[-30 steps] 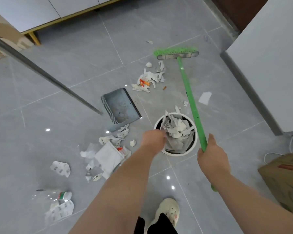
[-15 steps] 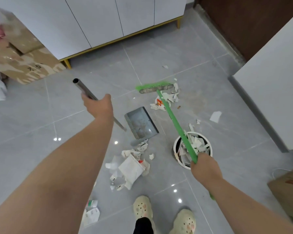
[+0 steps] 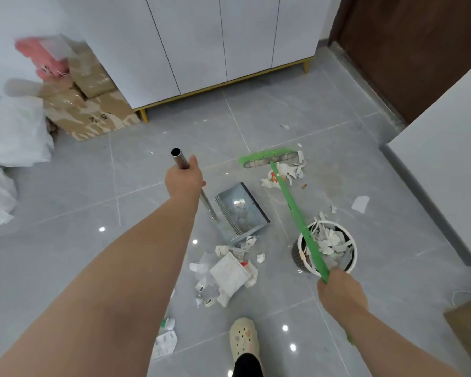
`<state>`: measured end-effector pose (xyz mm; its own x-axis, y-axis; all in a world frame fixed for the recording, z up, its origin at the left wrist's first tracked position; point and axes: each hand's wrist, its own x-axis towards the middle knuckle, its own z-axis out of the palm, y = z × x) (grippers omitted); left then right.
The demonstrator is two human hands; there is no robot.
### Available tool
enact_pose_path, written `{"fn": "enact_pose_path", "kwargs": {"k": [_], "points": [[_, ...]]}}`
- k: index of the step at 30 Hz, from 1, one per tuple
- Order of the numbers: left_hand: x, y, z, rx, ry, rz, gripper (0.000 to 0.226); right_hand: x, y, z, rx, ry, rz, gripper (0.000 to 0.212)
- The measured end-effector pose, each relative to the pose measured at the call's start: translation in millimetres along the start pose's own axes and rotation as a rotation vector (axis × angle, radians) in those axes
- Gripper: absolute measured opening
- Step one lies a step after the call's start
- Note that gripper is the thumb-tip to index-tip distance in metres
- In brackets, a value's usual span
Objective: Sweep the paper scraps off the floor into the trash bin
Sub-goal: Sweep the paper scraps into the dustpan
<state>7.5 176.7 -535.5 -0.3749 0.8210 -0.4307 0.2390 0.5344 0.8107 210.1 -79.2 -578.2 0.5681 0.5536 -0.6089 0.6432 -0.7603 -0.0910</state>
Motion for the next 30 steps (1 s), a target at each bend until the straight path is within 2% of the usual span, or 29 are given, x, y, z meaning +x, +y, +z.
{"fn": "enact_pose_path", "kwargs": {"k": [3,7,14,19,23,30], "points": [[-25,-15,-32,-0.031,0.044,0.026,0.032,-17,7,9,0.040,0.010,-0.001,0.018],[-62,-49,-75,-0.076,0.104,0.055,0.035,-50,13,27,0.060,-0.021,-0.011,0.025],[-119,-95,-152,-0.201,0.196,0.053,0.023,-121,31,60,-0.034,-0.113,-0.070,0.027],[-124,-128,-212,-0.135,0.268,0.058,0.022,-148,32,92,-0.043,-0.140,-0.086,0.014],[-130,-149,-262,-0.098,0.292,0.055,0.028,-164,19,120,-0.032,-0.142,-0.080,0.014],[-130,-182,-345,-0.032,0.278,0.091,0.023,-199,-19,158,-0.043,-0.107,-0.065,0.008]]}}
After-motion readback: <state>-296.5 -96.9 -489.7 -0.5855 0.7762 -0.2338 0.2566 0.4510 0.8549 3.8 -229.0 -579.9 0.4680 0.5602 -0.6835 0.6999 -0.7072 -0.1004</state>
